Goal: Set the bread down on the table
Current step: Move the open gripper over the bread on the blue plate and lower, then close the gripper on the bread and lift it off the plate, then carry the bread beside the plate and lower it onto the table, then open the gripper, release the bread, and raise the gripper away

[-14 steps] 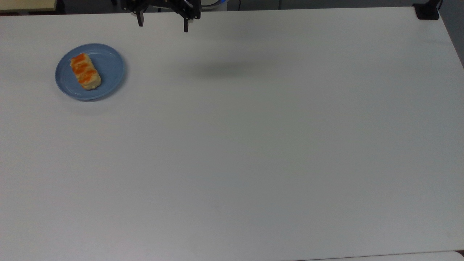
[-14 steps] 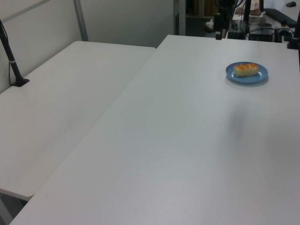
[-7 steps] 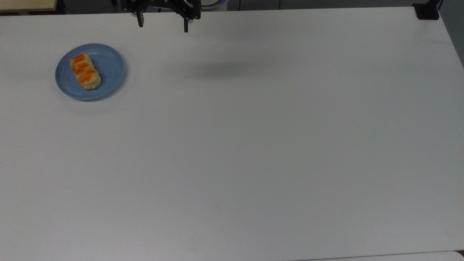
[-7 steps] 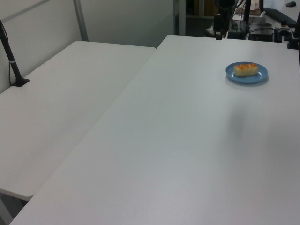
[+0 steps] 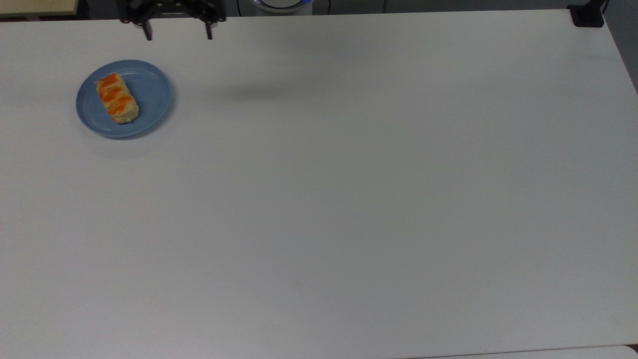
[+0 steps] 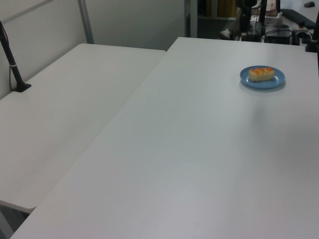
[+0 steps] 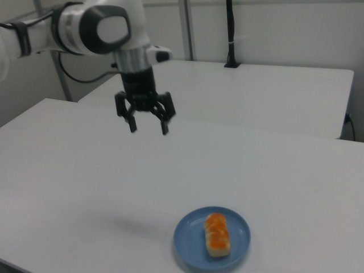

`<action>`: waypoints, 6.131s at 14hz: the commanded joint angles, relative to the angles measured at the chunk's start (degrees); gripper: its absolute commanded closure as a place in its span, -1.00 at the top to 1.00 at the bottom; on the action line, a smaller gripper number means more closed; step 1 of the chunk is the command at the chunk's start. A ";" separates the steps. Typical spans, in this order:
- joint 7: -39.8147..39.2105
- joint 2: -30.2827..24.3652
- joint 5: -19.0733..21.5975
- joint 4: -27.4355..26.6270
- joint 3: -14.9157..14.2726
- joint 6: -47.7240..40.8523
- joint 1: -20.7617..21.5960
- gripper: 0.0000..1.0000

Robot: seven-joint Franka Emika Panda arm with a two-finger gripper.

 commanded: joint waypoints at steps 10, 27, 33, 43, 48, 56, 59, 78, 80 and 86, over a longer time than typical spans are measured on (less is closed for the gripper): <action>-24.97 11.31 -6.13 -12.77 -0.31 26.41 -19.75 1.00; -29.72 10.18 -5.88 -15.49 0.22 22.28 -19.66 1.00; -29.19 13.34 -5.88 -16.63 0.30 29.39 -19.31 0.76; -28.31 12.91 -5.88 -16.46 0.39 27.76 -19.14 -0.40; -21.90 12.37 1.38 -7.87 0.39 21.59 -17.29 -0.40; -3.90 24.40 5.55 7.70 -0.22 26.05 -11.76 -0.40; 1.48 28.98 5.46 7.62 -0.31 38.09 -11.05 -0.38; 17.03 10.55 2.12 7.18 0.13 11.87 5.19 1.00; 20.01 8.17 2.12 7.01 0.04 7.28 7.66 1.00; 22.41 -1.93 1.59 3.06 -0.75 -1.51 11.63 1.00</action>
